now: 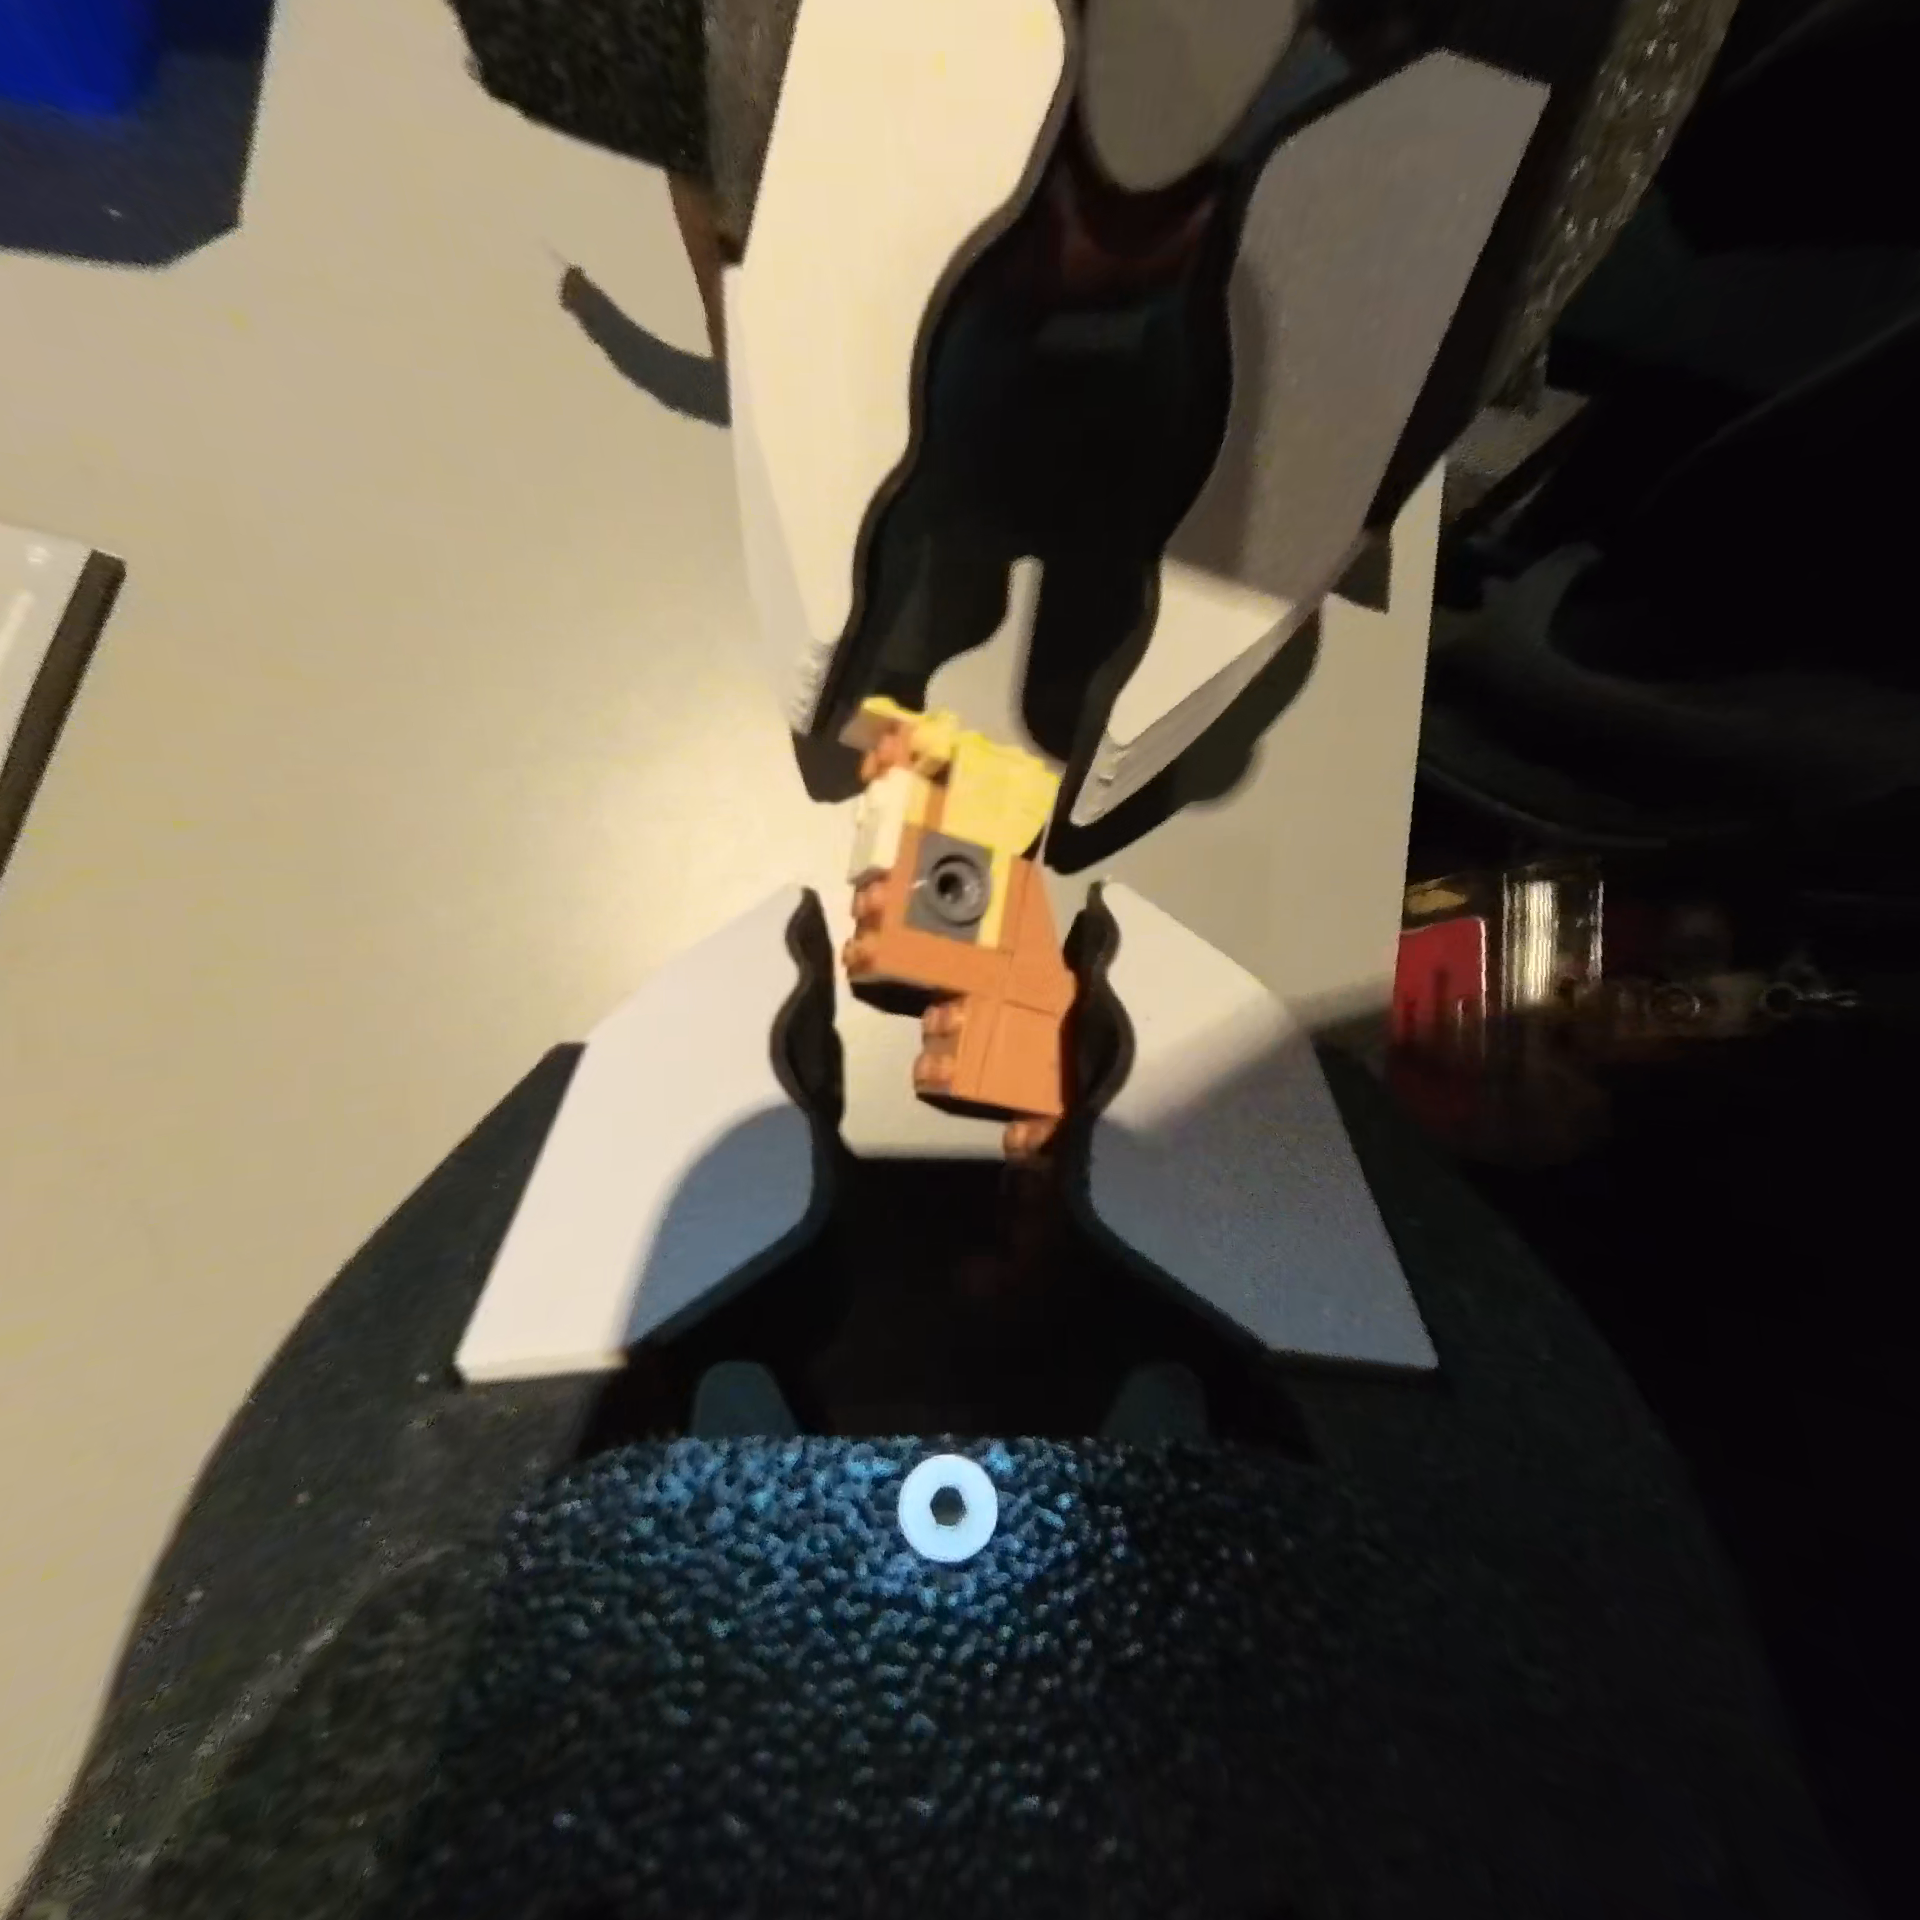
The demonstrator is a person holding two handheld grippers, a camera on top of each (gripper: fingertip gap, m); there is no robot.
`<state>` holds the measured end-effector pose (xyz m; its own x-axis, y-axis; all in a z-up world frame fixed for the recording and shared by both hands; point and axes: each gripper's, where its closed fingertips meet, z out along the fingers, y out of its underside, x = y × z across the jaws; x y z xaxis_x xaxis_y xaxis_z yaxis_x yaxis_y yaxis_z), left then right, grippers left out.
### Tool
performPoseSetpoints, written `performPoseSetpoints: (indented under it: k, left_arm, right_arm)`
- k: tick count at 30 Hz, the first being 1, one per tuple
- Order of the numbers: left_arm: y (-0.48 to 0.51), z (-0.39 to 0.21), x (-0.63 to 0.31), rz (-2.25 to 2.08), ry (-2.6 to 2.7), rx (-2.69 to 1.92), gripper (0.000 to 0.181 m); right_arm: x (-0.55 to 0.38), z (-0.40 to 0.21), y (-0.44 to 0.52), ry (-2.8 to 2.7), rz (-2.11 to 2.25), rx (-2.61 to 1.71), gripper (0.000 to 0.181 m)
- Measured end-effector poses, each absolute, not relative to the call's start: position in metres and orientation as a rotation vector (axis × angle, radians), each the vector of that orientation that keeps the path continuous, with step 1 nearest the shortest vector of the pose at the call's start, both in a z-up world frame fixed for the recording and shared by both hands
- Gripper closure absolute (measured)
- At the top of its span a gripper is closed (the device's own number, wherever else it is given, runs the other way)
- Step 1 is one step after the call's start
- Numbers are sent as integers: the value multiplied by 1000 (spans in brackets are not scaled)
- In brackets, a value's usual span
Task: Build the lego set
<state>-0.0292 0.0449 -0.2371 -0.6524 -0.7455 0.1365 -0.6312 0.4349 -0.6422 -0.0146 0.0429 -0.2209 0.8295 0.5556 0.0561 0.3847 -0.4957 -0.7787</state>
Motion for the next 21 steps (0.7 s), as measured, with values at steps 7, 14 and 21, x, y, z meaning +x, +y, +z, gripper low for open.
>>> performPoseSetpoints:
  k: [7,14,21]
  left_arm:
    - [63,-216,-43,-1126,2400,-1050,120]
    - [60,-227,-54,-1040,2450,-784,124]
    - [61,-229,-48,-987,2410,-712,143]
  right_arm:
    - [-14,-211,44,-721,224,-2079,138]
    - [-27,-214,54,-925,128,-2031,134]
    - [-32,-225,59,-1033,76,-2043,141]
